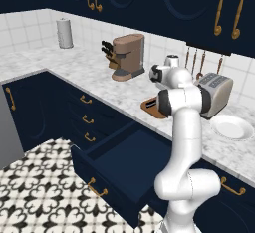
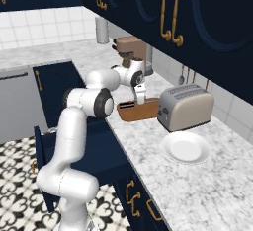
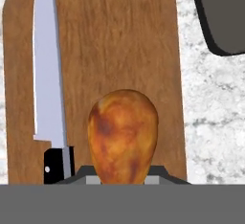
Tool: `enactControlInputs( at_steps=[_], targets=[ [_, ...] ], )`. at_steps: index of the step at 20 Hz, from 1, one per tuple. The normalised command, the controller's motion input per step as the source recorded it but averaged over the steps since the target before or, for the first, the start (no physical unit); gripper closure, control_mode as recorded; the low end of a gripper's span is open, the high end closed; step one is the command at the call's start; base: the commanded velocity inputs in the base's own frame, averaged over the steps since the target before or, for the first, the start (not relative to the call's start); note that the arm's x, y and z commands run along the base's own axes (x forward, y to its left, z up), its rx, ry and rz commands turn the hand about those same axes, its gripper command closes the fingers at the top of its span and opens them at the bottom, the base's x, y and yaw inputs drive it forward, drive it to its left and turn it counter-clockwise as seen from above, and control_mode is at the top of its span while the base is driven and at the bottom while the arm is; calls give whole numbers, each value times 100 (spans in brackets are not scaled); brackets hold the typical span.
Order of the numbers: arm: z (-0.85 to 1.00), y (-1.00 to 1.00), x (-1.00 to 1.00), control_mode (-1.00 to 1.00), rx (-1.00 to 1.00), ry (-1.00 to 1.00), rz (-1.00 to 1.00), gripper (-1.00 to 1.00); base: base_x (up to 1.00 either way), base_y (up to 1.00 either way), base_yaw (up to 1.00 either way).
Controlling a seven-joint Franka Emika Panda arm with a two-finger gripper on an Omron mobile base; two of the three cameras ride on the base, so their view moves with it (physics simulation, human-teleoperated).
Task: Pick up the knife from the drawer and place it on the cutting board. Then place the meat from the plate to the cutting board.
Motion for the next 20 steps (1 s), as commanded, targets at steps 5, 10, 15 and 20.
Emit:
enactControlInputs(
  at_steps=[5,10,15,20],
  targets=[
    [-1,-2,-4,-100,0,3,-30,100,0,0,0],
    [-15,-8,-1,-100,0,0,-11,100,0,0,0],
    [-21,-2,-7,-100,-1,1,0,100,0,0,0],
    [-7,0,0,-100,0,0,0,-100,0,0,0]
  ],
)
